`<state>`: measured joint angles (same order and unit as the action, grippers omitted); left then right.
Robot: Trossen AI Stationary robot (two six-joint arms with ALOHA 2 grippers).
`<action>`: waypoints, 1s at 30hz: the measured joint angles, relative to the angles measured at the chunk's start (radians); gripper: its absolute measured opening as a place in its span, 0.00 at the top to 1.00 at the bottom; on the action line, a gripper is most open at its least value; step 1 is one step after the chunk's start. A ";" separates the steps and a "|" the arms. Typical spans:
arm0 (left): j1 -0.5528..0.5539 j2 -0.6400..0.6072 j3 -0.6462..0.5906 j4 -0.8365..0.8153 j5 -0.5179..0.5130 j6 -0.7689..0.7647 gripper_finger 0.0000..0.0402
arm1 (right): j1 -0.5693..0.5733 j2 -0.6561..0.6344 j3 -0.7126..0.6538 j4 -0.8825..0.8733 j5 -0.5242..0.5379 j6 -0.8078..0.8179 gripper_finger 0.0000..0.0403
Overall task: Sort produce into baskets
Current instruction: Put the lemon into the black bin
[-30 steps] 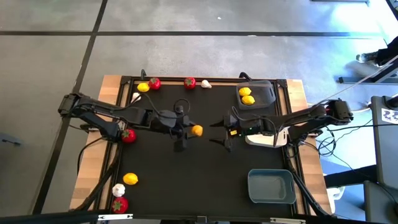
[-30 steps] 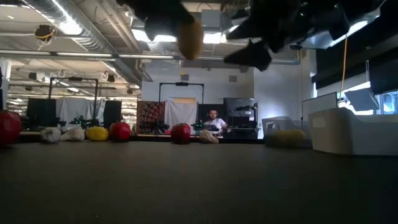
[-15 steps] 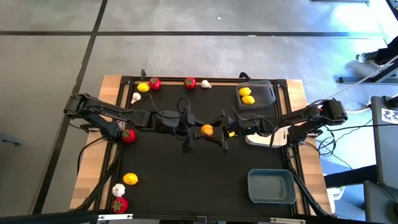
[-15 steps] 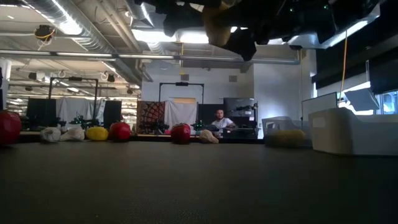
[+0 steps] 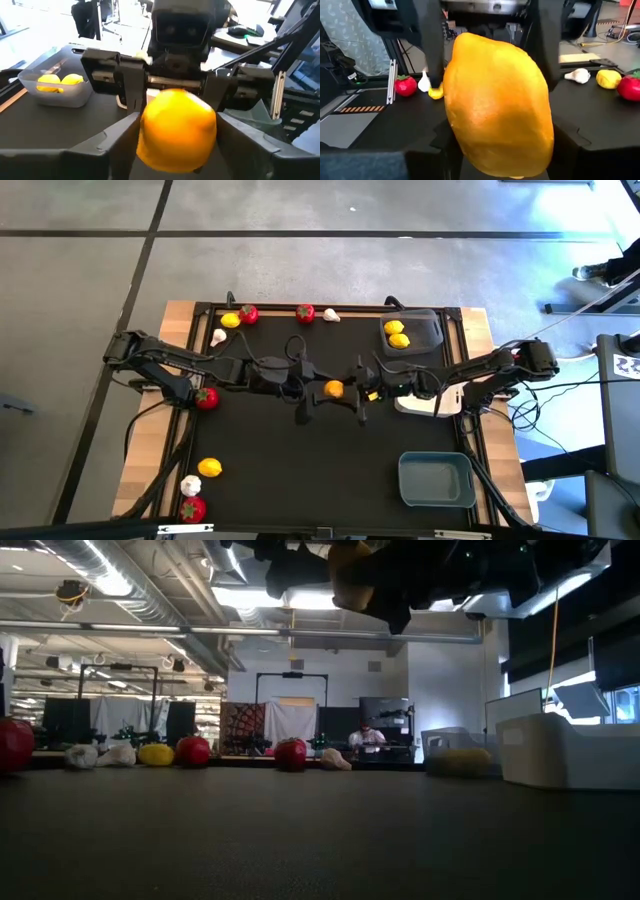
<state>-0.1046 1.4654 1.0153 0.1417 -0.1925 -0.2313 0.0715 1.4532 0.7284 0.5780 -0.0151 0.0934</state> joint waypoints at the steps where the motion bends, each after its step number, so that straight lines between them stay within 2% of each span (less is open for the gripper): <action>1: 0.001 0.000 0.000 0.000 0.000 -0.002 0.32 | 0.000 0.000 0.000 -0.007 -0.004 0.005 0.50; 5: 0.001 -0.015 0.000 -0.052 0.000 0.009 0.25 | 0.000 -0.018 0.000 -0.049 0.015 0.008 0.46; 12: 0.001 -0.008 0.000 -0.223 -0.003 -0.030 0.23 | 0.000 -0.150 0.000 -0.276 0.155 0.005 0.49; 19: -0.005 0.036 -0.063 -0.155 -0.015 -0.110 0.23 | -0.019 -0.328 0.001 -0.601 0.344 0.029 0.47; 24: -0.005 0.091 -0.064 -0.114 -0.020 -0.138 0.23 | -0.122 -0.422 0.001 -0.801 0.372 0.084 0.46; 30: -0.004 0.153 -0.064 -0.078 -0.021 -0.165 0.23 | -0.312 -0.450 0.001 -0.954 0.351 0.097 0.46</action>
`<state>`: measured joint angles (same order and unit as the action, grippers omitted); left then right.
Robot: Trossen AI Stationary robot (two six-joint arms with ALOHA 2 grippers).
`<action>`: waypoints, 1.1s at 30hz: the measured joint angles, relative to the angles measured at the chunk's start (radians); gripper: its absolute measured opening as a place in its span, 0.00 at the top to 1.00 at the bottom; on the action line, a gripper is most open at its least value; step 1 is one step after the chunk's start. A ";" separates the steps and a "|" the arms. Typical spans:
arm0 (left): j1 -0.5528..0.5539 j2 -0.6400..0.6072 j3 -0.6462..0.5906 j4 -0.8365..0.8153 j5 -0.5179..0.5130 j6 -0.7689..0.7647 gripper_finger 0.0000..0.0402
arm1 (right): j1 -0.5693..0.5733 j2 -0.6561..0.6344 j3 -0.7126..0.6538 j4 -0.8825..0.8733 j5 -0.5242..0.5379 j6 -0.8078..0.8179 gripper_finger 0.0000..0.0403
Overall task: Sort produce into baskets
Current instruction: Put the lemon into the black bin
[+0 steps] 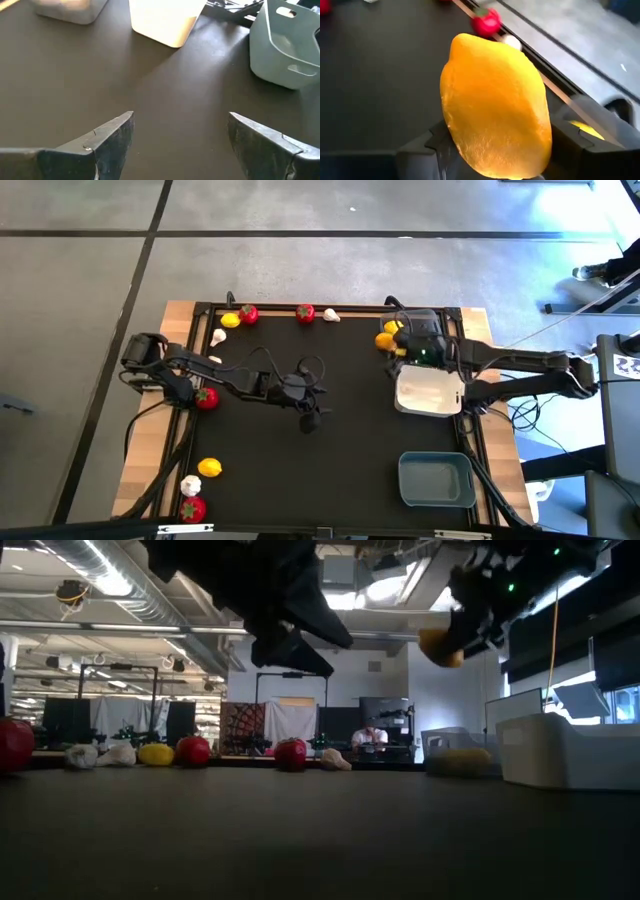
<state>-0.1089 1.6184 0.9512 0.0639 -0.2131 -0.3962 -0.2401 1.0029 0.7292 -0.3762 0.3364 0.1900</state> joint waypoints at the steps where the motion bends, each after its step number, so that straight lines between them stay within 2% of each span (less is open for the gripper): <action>1: 0.001 0.004 0.000 -0.002 0.000 -0.007 0.23 | -0.037 0.000 0.000 -0.018 -0.022 0.000 0.46; 10: 0.006 0.008 0.000 0.009 0.000 -0.018 0.23 | -0.330 0.008 0.000 -0.049 -0.225 -0.011 0.46; 13: 0.006 0.008 0.000 0.009 0.000 -0.018 0.23 | -0.404 0.035 0.000 -0.045 -0.298 -0.011 0.46; 17: 0.006 0.008 0.000 0.009 0.000 -0.017 0.23 | -0.479 0.102 0.000 -0.044 -0.341 -0.013 0.46; 25: 0.006 0.008 0.000 0.007 0.000 0.004 0.23 | -0.578 0.245 -0.001 -0.026 -0.415 -0.032 0.46; 33: 0.006 0.008 0.000 0.007 -0.018 0.006 0.23 | -0.585 0.344 -0.001 -0.009 -0.420 -0.033 0.46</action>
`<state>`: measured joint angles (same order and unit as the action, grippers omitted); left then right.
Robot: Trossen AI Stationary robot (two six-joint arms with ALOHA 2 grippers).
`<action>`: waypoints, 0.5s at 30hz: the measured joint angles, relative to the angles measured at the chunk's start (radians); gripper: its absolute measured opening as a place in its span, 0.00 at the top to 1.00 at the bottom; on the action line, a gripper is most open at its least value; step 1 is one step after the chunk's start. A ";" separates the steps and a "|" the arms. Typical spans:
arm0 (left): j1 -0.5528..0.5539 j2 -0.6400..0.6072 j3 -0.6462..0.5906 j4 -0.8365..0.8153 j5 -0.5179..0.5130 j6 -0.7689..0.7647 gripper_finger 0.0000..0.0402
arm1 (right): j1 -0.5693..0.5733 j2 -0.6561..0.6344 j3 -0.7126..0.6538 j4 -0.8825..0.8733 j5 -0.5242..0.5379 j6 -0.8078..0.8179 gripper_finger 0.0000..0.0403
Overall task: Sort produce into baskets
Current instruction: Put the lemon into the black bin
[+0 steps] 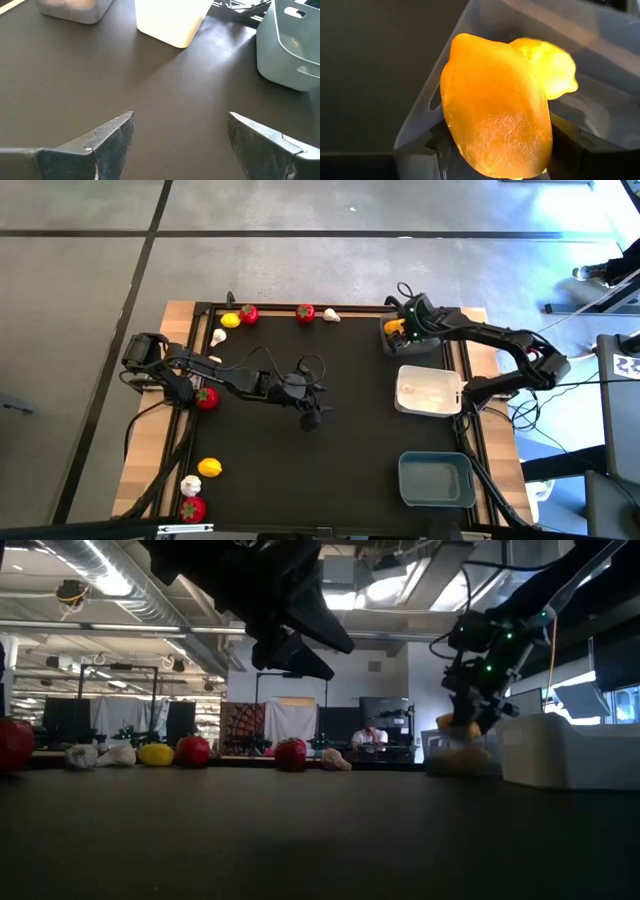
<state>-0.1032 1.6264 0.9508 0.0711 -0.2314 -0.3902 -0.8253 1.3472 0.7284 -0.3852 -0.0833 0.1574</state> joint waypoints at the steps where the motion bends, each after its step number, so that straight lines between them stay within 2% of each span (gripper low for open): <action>1: 0.000 0.000 0.000 0.000 -0.003 0.000 0.23 | 0.000 0.010 0.000 -0.001 -0.002 0.000 0.46; 8: 0.000 0.000 0.000 0.000 -0.010 0.000 0.23 | 0.000 0.040 0.001 0.010 -0.016 -0.005 0.45; 15: 0.000 0.000 0.000 0.000 -0.015 0.004 0.23 | 0.000 0.044 -0.001 0.020 -0.015 -0.006 0.39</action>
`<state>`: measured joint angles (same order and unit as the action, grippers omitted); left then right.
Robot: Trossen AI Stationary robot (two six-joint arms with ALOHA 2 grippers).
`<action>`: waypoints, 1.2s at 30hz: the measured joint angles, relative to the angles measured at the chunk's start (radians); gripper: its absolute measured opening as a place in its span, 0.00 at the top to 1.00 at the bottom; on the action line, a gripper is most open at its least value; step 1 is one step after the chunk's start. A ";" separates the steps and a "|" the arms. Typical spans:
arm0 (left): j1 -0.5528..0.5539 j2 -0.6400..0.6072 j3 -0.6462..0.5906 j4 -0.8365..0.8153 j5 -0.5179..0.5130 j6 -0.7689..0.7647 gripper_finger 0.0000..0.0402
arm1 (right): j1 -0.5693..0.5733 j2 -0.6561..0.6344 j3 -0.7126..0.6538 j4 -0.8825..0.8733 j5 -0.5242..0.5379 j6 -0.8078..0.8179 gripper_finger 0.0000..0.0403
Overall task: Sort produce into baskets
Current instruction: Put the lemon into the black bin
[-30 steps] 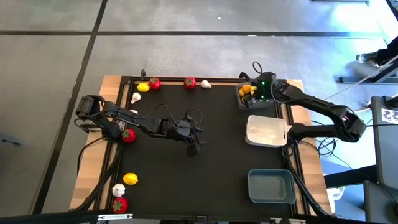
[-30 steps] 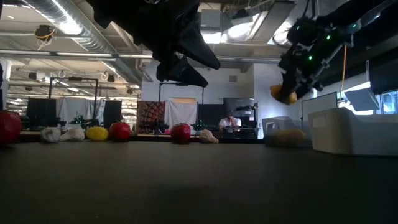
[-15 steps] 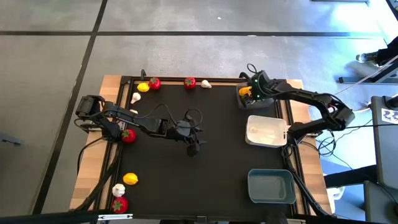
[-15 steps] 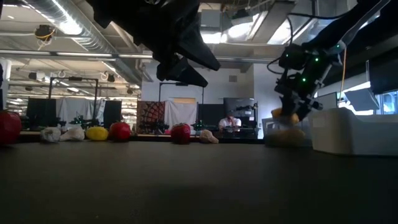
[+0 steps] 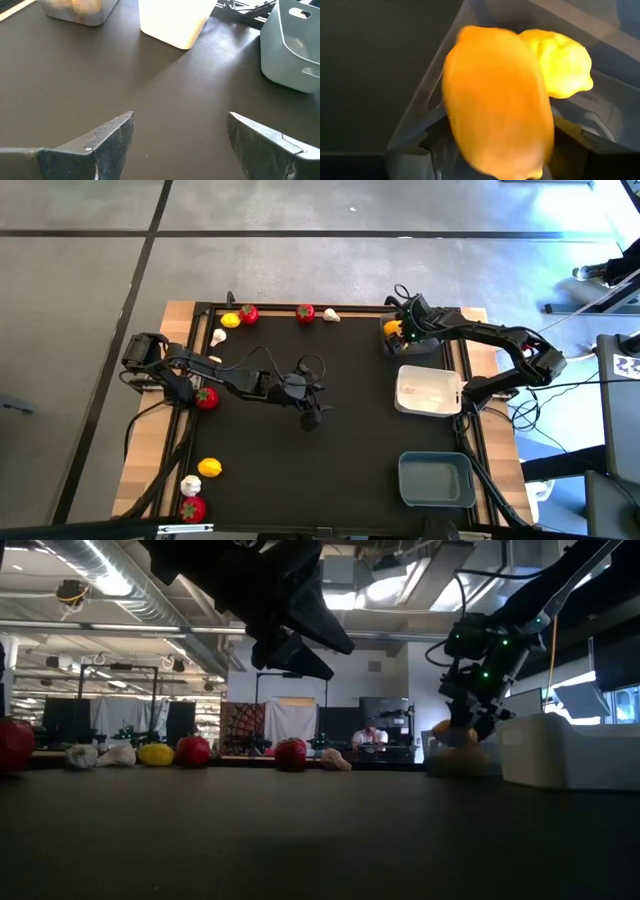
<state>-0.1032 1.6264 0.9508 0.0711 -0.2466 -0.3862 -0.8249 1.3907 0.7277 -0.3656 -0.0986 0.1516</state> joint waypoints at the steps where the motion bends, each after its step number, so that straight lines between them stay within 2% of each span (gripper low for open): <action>1: 0.000 0.000 0.000 0.000 0.000 0.000 0.23 | 0.000 0.000 0.000 -0.001 0.000 0.000 0.38; 9: 0.000 0.000 0.000 0.000 -0.001 0.000 0.23 | 0.000 0.000 0.000 0.002 0.000 -0.003 0.30; 19: 0.000 0.000 0.000 -0.001 -0.007 0.000 0.23 | 0.001 -0.110 0.000 -0.013 -0.001 -0.026 0.30; 25: 0.000 0.000 0.000 0.000 -0.021 0.000 0.23 | 0.015 -0.227 0.000 -0.023 -0.117 -0.013 0.30; 29: 0.000 0.000 0.000 0.000 -0.021 -0.004 0.23 | 0.090 -0.302 0.000 0.000 -0.129 -0.001 0.30; 36: 0.000 -0.001 0.000 -0.010 -0.021 0.003 0.23 | 0.320 -0.356 0.000 0.065 -0.129 0.000 0.30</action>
<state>-0.1030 1.6258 0.9512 0.0615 -0.2672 -0.3833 -0.5047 1.0347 0.7277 -0.3011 -0.2279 0.1519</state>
